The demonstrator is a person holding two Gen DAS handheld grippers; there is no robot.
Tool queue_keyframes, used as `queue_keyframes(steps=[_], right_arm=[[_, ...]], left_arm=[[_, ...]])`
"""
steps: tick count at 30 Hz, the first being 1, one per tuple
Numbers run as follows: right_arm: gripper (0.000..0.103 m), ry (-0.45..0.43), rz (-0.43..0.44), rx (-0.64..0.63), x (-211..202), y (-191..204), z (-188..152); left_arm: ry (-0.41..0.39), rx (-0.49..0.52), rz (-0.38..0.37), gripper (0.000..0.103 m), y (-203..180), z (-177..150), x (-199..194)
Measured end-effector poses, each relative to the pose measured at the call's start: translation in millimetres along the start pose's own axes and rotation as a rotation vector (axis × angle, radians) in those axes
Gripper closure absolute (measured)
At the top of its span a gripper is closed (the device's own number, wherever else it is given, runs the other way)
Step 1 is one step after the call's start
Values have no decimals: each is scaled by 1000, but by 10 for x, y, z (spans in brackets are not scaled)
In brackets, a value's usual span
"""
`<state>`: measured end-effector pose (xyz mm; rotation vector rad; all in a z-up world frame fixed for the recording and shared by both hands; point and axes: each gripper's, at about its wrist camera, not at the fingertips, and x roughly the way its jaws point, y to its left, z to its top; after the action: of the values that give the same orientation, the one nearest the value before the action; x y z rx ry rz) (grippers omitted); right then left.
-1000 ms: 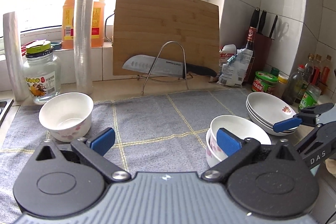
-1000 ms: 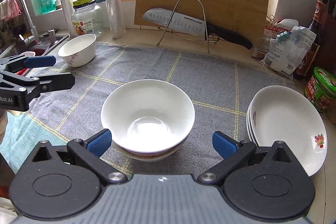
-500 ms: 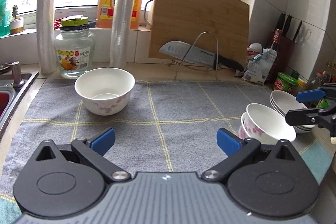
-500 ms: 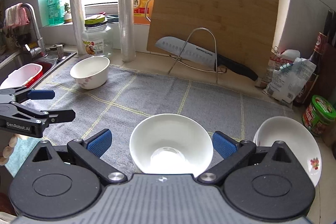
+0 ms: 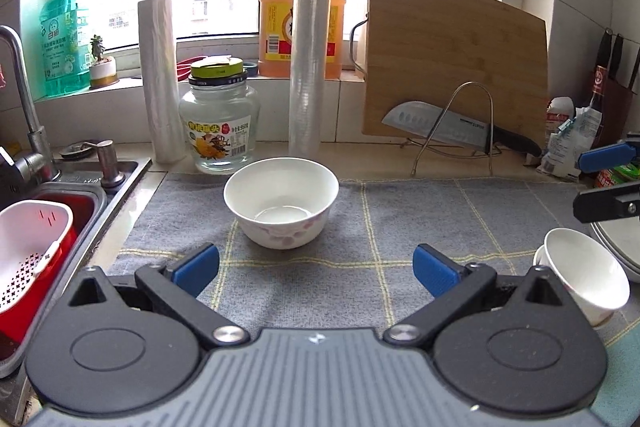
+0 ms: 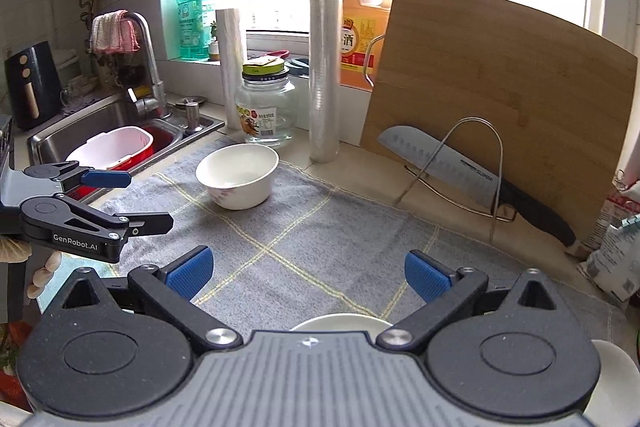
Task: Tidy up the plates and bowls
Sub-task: 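Move the right gripper toward the last floral bowl by the sink, then grasp the rim of the last floral bowl with the right gripper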
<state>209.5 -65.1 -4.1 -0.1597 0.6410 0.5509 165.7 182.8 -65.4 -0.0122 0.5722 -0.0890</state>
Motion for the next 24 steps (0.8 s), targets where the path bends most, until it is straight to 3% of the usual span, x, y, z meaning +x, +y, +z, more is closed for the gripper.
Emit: queue_keyframes(steps=[7, 17, 24], right_arm=[[0, 6, -55, -21, 190, 60, 305], [0, 86, -27, 2, 815, 228, 681], [0, 164, 9, 18, 1298, 308, 848]], left_arm=[[0, 49, -23, 1, 136, 34, 291], [48, 25, -69, 1, 401, 16, 797], [32, 22, -69, 1, 478, -19, 1022]])
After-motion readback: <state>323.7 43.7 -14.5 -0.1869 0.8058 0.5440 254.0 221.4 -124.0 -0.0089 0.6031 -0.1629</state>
